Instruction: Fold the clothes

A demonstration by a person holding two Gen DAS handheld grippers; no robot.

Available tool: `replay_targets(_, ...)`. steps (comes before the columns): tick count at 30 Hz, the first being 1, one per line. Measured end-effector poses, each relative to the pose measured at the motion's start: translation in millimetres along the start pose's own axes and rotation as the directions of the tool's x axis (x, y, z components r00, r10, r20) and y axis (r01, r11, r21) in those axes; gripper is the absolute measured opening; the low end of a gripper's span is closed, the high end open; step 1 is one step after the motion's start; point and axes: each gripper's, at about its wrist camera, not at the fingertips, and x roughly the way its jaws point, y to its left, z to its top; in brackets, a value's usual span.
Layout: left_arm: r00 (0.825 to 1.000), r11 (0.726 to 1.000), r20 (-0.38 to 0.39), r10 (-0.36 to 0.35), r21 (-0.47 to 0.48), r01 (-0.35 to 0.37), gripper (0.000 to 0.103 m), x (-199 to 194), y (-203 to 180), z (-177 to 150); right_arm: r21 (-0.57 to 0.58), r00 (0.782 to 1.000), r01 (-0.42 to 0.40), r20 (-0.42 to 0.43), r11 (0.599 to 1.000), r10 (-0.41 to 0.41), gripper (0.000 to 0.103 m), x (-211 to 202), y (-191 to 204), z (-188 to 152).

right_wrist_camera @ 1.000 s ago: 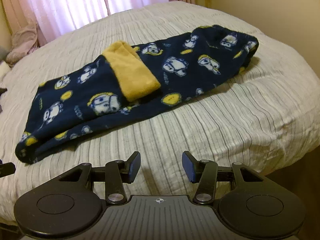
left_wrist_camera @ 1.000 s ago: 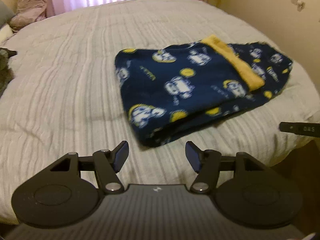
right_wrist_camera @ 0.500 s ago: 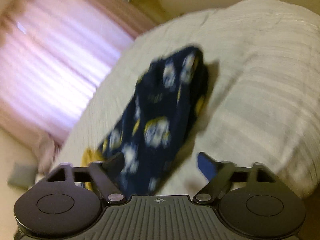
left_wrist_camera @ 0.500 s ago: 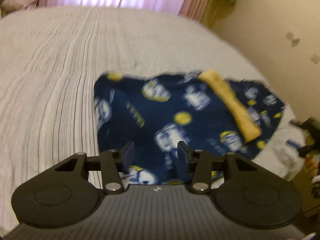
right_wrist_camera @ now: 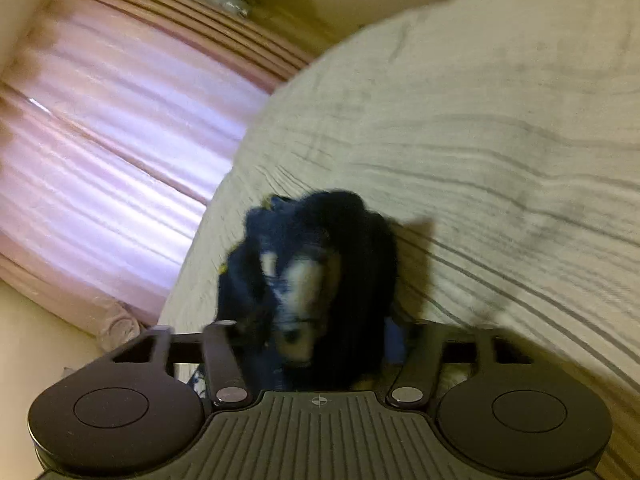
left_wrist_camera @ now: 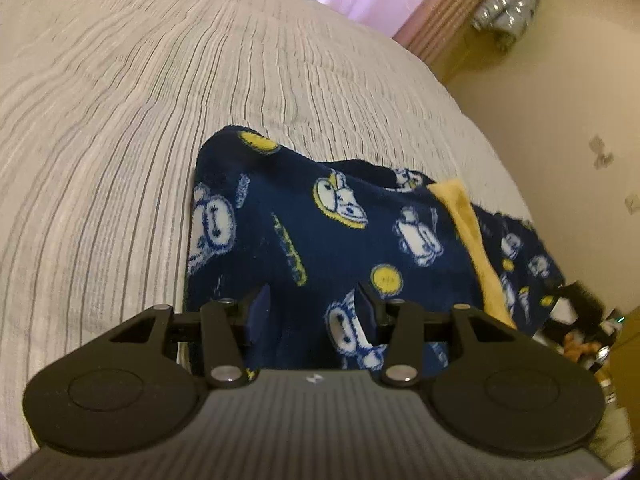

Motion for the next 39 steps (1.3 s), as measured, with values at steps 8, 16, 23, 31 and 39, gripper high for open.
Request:
replay_targets(8, 0.999, 0.996, 0.002, -0.043, -0.08, 0.043, 0.04, -3.1, 16.0, -1.6, 0.012, 1.0, 0.029, 0.002, 0.999, -0.029, 0.058, 8.8, -9.9, 2.7)
replay_targets(16, 0.998, 0.991, 0.014, -0.066, -0.117, 0.067, 0.039, -6.3, 23.9, 4.1, -0.145, 0.98, 0.195, 0.057, 0.97, -0.188, 0.014, 16.5, 33.0, -14.3)
replay_targets(23, 0.998, 0.987, 0.05, -0.029, -0.158, 0.036, 0.039, -24.9, 50.5, 5.6, -0.635, 0.938, 0.333, 0.299, 0.698, -0.175, 0.012, 1.2, 175.3, -89.1)
replay_targets(31, 0.998, 0.973, 0.053, -0.039, -0.226, 0.05, 0.039, -42.2, 76.7, -2.3, -0.999, 0.993, 0.031, 0.036, 0.041, 0.114, 0.02, 22.4, 300.3, -329.6)
replay_targets(39, 0.996, 0.963, 0.039, -0.076, -0.256, 0.084, 0.039, -49.4, 89.5, -10.4, -0.981, 0.995, -0.076, -0.064, -0.181, -0.071, 0.065, 34.1, 259.0, -417.0)
